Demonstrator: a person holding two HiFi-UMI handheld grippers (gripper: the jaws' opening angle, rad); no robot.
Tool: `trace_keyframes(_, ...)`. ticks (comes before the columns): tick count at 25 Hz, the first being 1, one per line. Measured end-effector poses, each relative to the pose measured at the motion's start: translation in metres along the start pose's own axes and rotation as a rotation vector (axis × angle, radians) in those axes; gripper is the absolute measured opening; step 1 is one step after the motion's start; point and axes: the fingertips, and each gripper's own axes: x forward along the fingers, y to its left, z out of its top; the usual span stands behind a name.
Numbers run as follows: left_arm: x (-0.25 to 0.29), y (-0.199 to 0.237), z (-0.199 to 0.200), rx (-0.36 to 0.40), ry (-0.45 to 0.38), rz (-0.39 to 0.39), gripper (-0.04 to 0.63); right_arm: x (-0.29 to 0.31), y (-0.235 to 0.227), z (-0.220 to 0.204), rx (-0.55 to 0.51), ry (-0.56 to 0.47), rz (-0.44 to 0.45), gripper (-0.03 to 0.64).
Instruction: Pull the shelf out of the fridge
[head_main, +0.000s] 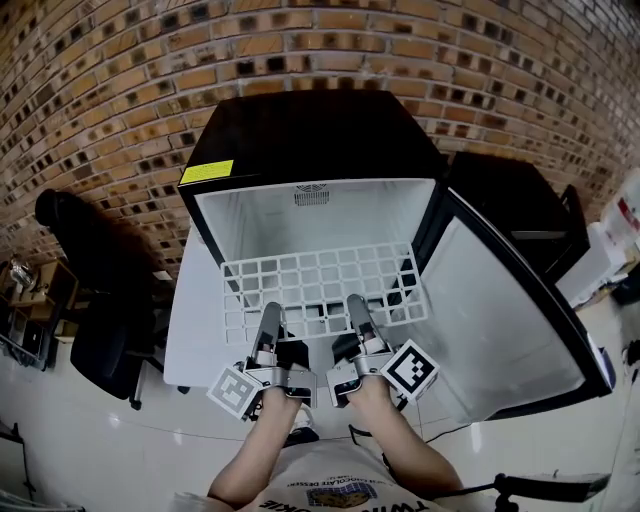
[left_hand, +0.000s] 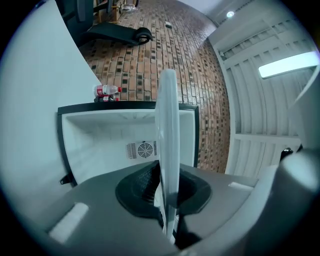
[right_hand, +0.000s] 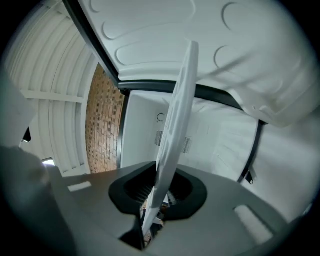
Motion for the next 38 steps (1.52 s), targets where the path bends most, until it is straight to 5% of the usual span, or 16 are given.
trace_keyframes(14,-0.048,-0.040,-0.013,0.075,0.018,-0.128,0.017,-0.051,0.045,-0.011,-0.079,0.017,0.160,0.049)
trace_keyframes(38,-0.042,-0.035,-0.017,0.055,0.028,-0.119,0.017,-0.050,0.040,-0.006,-0.075,0.009,0.150,0.048)
